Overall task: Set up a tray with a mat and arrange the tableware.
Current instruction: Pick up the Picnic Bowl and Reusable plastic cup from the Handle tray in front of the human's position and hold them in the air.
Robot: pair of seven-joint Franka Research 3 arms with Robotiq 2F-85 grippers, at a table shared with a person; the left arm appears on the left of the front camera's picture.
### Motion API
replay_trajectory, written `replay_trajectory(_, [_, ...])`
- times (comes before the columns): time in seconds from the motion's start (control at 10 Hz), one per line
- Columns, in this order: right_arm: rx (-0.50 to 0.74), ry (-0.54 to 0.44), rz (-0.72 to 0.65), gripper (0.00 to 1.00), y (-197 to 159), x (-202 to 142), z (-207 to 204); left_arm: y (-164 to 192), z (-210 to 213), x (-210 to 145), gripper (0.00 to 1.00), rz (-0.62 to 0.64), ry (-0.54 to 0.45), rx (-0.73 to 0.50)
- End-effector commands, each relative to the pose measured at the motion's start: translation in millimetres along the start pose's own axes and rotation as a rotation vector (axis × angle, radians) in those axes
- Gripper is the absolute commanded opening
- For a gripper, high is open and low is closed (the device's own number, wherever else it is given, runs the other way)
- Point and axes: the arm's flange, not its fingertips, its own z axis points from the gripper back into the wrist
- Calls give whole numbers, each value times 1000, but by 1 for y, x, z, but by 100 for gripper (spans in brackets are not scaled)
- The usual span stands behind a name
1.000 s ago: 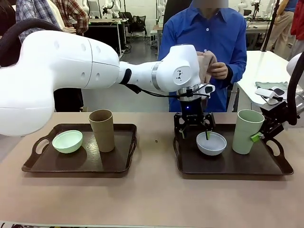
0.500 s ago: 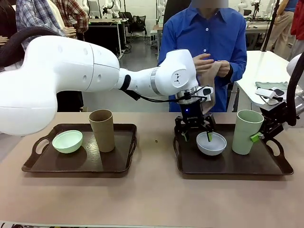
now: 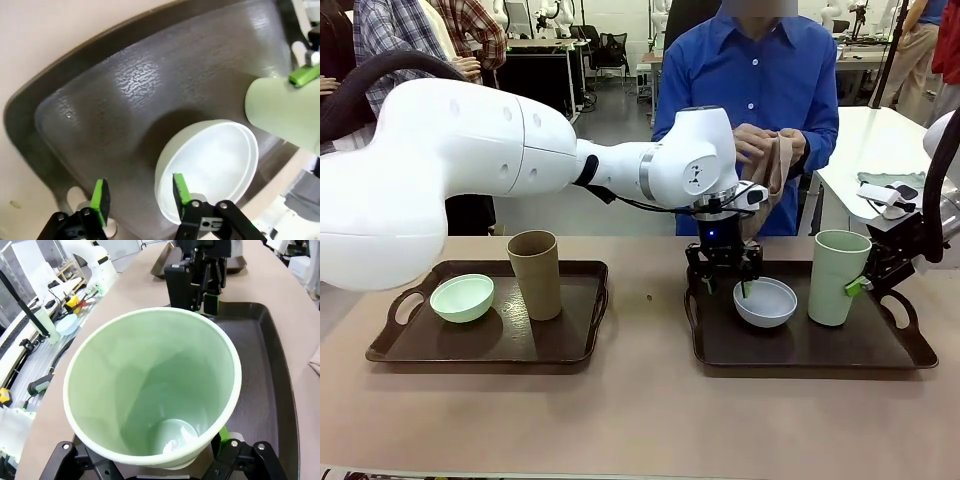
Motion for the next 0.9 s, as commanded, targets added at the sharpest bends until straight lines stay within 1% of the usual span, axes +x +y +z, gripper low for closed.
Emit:
replay_trajectory(0.0, [16, 5, 23, 0, -6, -2, 0, -7, -1, -5, 0, 6, -33, 70])
replay_trajectory(0.1, [19, 7, 23, 0, -5, -3, 0, -8, -4, -5, 0, 5, -26, 81])
replay_trajectory(0.2, [21, 7, 27, 28, -6, -3, 0, -9, -4, -5, 9, 3, -26, 89])
replay_trajectory(0.3, [24, 9, 29, 28, -5, -4, 0, -9, -6, -6, 0, 2, -23, 98])
replay_trajectory(0.4, [26, 10, 33, 0, -6, -3, 0, -9, -6, -5, 0, 4, -20, 100])
replay_trajectory(0.5, [28, 11, 37, 28, -6, -3, 1, -9, -6, -5, 0, 7, -22, 103])
replay_trajectory(0.6, [29, 11, 40, 0, -6, -3, 2, -9, -5, -5, 0, 9, -23, 104])
replay_trajectory(0.8, [23, 12, 48, 0, -6, -2, 5, -9, -1, -4, 0, 17, -31, 108])
